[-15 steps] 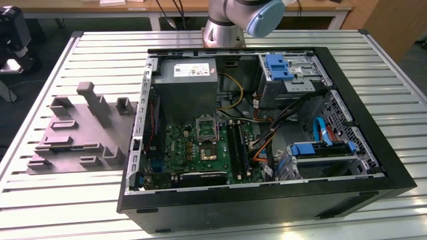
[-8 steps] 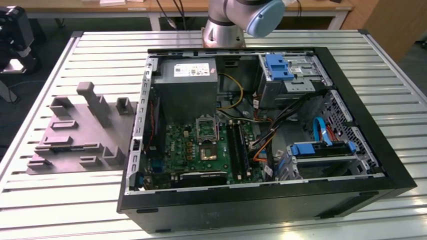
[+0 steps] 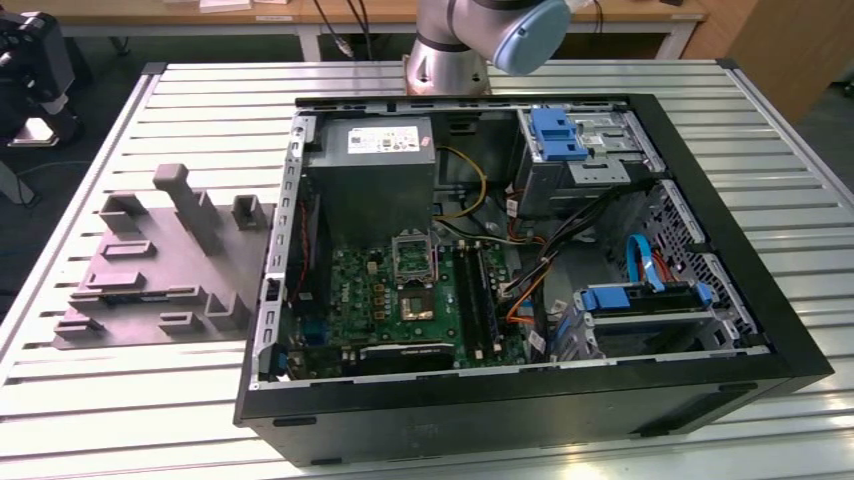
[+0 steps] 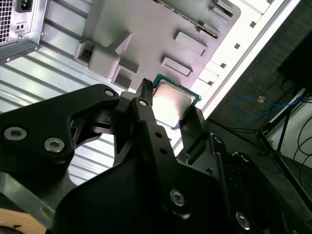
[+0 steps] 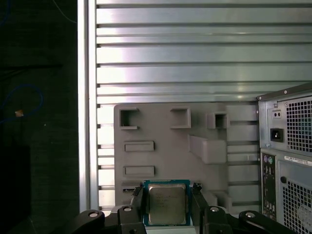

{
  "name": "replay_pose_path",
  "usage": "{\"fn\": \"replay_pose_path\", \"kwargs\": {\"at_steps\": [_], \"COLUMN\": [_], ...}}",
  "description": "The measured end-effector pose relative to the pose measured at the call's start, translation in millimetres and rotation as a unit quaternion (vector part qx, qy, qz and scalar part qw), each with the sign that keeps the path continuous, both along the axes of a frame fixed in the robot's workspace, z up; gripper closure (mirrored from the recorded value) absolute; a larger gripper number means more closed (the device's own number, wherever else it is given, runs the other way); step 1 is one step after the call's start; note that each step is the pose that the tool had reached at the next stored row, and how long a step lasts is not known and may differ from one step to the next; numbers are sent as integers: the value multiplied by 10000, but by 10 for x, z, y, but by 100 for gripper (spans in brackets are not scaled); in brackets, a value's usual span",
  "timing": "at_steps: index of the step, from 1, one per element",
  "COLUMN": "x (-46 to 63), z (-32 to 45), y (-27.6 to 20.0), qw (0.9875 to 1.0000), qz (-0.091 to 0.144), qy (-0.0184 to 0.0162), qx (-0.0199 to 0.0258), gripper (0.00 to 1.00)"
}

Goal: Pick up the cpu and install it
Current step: 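Pick up the cpu and move it towards the insertion slot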

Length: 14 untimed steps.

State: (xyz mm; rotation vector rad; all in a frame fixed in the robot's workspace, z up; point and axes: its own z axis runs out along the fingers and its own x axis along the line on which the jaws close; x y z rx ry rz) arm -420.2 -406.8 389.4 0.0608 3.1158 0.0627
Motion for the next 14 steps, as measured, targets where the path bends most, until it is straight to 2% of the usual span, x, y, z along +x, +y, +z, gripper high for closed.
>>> {"fn": "replay_pose_path", "kwargs": {"at_steps": [14], "x": [46], "z": [1], "y": [0], "qw": [10000], "qz": [0], "qy": [-1], "qx": [0], "gripper": [53]}}
